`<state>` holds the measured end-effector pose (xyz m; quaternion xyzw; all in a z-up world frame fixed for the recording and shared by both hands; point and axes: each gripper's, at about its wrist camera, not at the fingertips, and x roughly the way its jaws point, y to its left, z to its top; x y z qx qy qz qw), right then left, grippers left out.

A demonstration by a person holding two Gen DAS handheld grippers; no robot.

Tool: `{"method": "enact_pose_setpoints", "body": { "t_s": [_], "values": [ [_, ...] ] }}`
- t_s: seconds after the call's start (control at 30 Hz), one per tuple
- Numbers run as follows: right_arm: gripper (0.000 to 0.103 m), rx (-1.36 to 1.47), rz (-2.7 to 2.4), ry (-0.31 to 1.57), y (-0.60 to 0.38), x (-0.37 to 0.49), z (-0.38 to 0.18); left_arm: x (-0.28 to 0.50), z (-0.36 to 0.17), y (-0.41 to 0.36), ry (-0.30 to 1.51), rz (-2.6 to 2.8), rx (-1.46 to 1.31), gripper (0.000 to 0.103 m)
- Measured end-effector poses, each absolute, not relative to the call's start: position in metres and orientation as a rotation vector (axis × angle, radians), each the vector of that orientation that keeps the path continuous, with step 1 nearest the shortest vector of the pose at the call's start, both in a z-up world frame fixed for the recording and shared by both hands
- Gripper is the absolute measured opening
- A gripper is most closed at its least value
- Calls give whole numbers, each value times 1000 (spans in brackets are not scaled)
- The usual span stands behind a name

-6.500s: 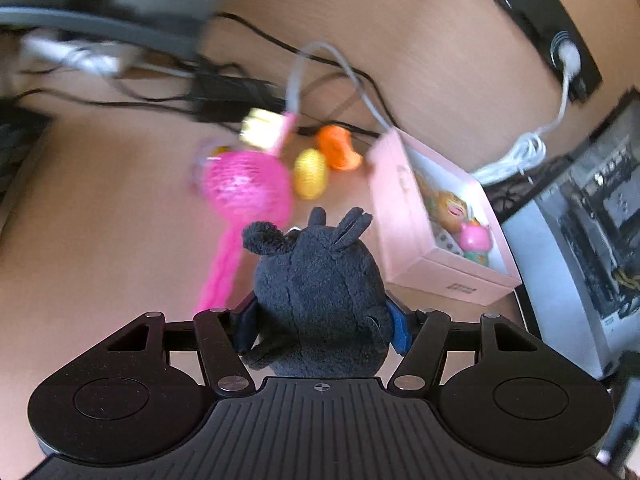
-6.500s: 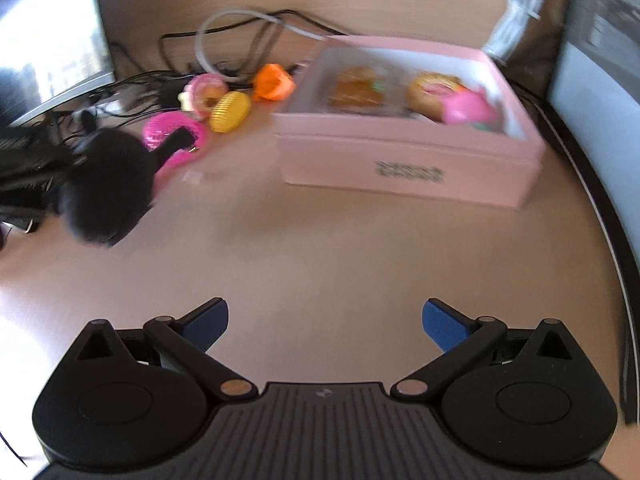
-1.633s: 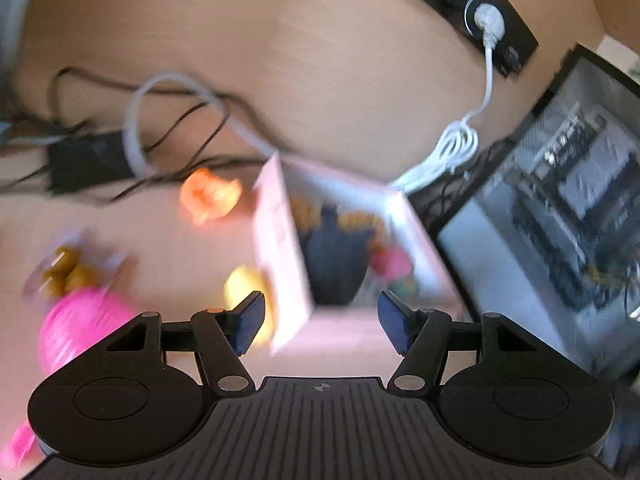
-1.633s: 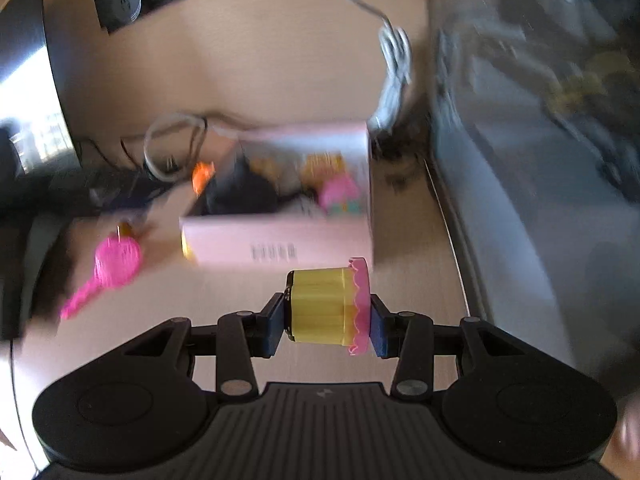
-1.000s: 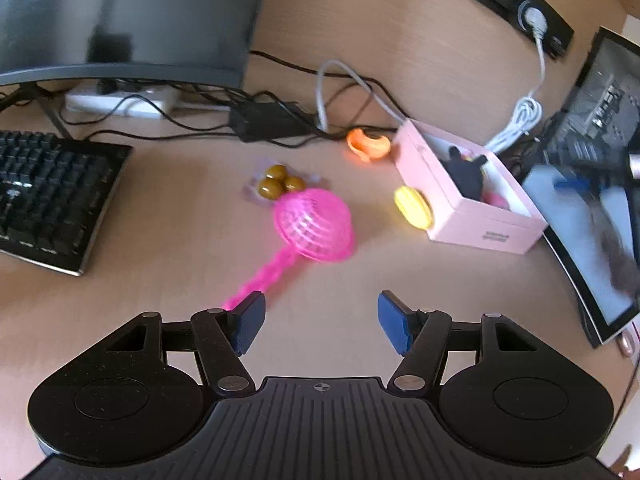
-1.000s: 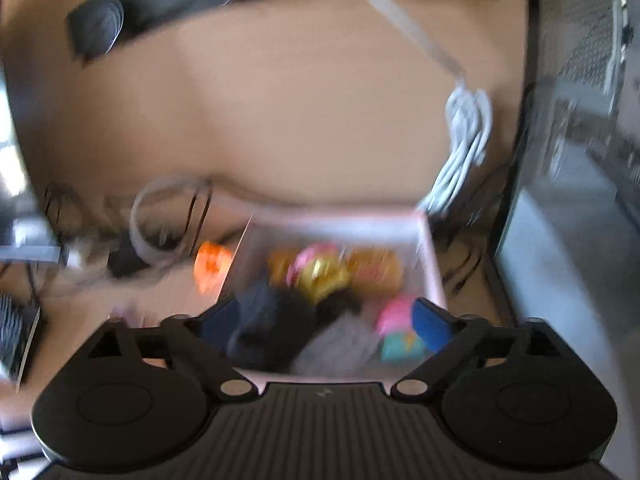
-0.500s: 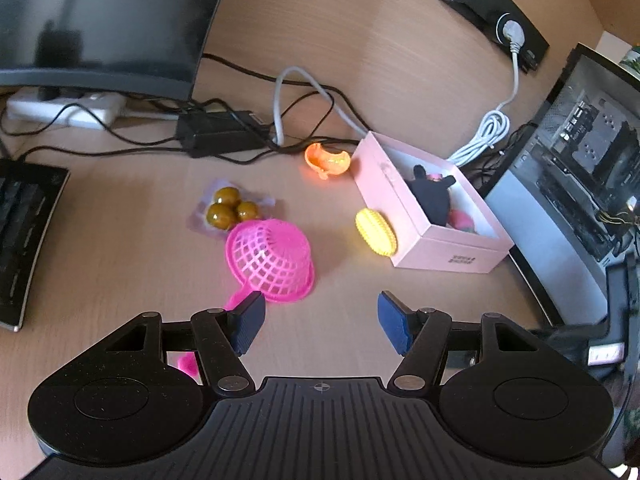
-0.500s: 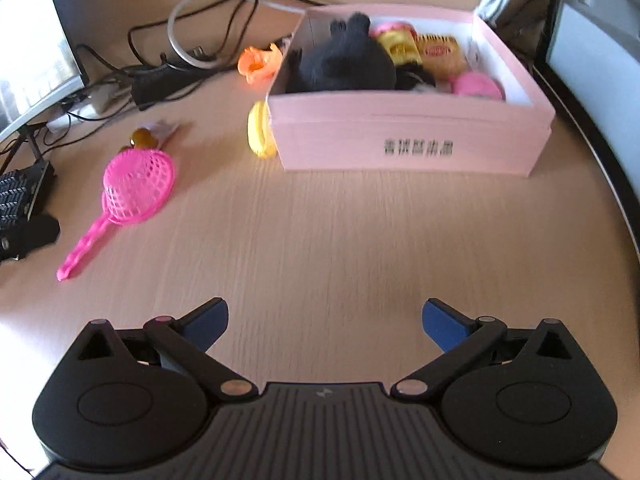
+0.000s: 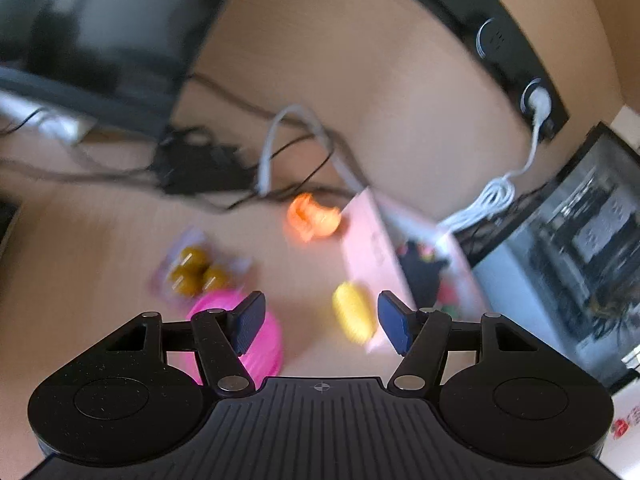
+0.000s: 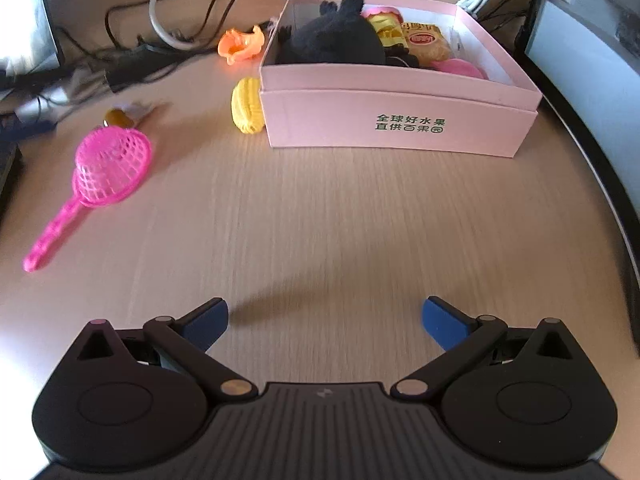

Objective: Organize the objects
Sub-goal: 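Grasp the orange duck toy with the left tool, then move right tool toward the pink strainer while left tool holds the duck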

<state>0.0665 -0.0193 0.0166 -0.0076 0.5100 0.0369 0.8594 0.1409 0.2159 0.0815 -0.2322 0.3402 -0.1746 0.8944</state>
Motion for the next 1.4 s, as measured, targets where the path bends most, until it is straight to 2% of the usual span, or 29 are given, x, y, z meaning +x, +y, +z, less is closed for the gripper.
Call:
{"method": "enact_pose_setpoints", "body": {
  "t_s": [0.13, 0.37, 0.57, 0.7, 0.97, 1.2, 1.4],
  "values": [
    [103, 113, 162, 1064, -40, 62, 29, 193, 93, 189, 677, -369, -382, 67],
    [103, 29, 112, 942, -78, 34, 52, 306, 55, 152, 904, -273, -490, 67],
    [103, 47, 74, 971, -101, 27, 44, 328, 27, 133, 939, -218, -437, 66],
    [103, 27, 70, 981, -105, 25, 39, 327, 21, 129, 920, -211, -411, 52],
    [103, -37, 128, 951, -90, 31, 42, 261, 25, 146, 939, -277, -402, 52],
    [103, -157, 222, 884, -63, 27, 52, 137, 39, 158, 952, -403, -298, 52],
    [103, -187, 344, 864, -30, 50, 56, 46, 45, 201, 953, -316, -378, 52]
  ]
}}
